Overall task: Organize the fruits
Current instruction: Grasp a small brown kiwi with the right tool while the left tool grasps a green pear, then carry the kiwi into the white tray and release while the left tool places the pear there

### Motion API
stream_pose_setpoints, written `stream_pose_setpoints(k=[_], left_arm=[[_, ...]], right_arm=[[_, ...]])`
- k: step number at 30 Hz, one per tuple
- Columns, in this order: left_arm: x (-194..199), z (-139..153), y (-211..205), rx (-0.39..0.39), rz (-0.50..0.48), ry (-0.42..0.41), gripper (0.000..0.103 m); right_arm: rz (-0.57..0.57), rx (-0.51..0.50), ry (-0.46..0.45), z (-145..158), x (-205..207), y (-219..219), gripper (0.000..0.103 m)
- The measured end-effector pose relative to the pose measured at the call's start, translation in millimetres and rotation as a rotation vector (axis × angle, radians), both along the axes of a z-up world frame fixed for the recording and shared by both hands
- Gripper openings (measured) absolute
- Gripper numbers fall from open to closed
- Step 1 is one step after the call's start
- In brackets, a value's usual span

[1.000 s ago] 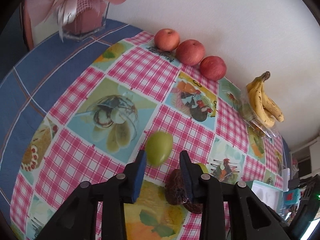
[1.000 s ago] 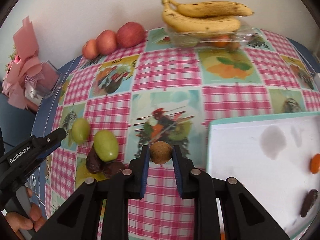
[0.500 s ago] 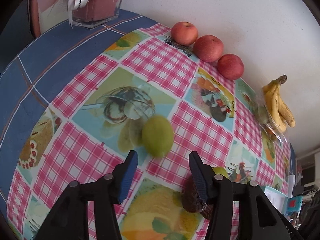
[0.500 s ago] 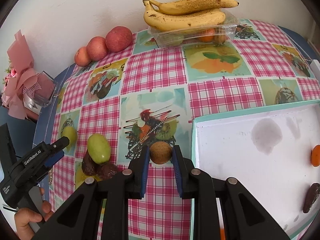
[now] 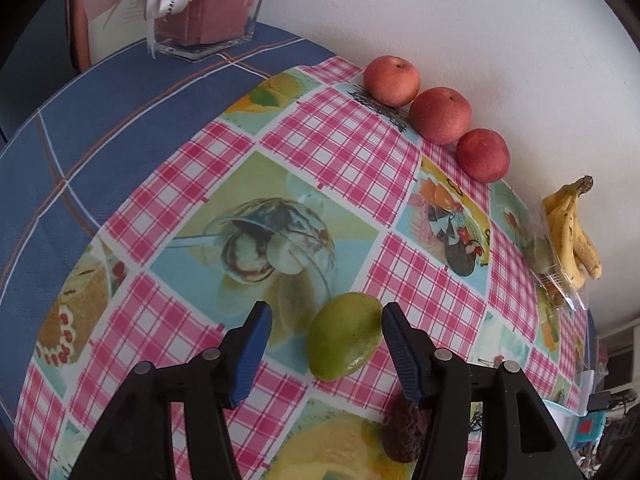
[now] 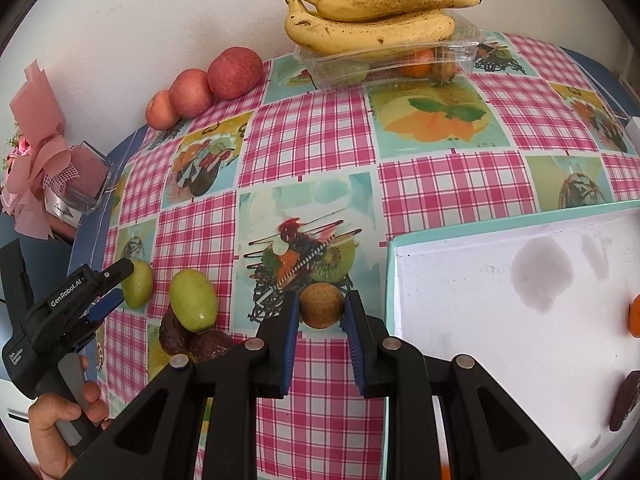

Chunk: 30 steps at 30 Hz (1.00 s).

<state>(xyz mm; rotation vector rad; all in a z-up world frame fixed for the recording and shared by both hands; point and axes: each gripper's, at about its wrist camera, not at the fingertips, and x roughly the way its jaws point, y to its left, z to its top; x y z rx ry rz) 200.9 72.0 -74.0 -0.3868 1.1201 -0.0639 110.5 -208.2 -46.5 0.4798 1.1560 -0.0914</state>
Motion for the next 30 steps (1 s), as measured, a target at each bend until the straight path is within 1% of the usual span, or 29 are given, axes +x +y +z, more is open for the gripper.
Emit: stream_pose_setpoints(k=[8,12,16,21,25,30], left_arm=[[5.6,-9.9,-16.9,-0.005,-0.053,0.015,0.061],[5.0,-11.3,-23.0,0.005,-0.070,0.016,0.060],[4.5,-11.2,-26.9,-0.002,-0.088,0.028,0.044],[4.6,-10.5,-32.7,0.009,-0.094,0.039,0.042],[1.6,-4.4,-31.2,-0.007,-0.096,0.037,0.042],[-4.8,16.1,-34.6,-0.011,-0.111,-0.005,0.041]], right_arm=[[-0.004,0.003,0.007,-3.4,1.9,-1.2,0.024],[-0.005,0.003,0.004,-2.9,1.5,-0.7,0.024],[-0.004,0.004,-0.004,-0.1,0.7,-0.7,0.024],[-0.011,0.009,-0.014,3.1,-1.2,-2.9,0.024],[-0.023,0.017,-0.026,7.4,-3.3,-5.7,0.024],[-0.039,0.012,-0.041,15.2,-9.0,-10.4,0.024]])
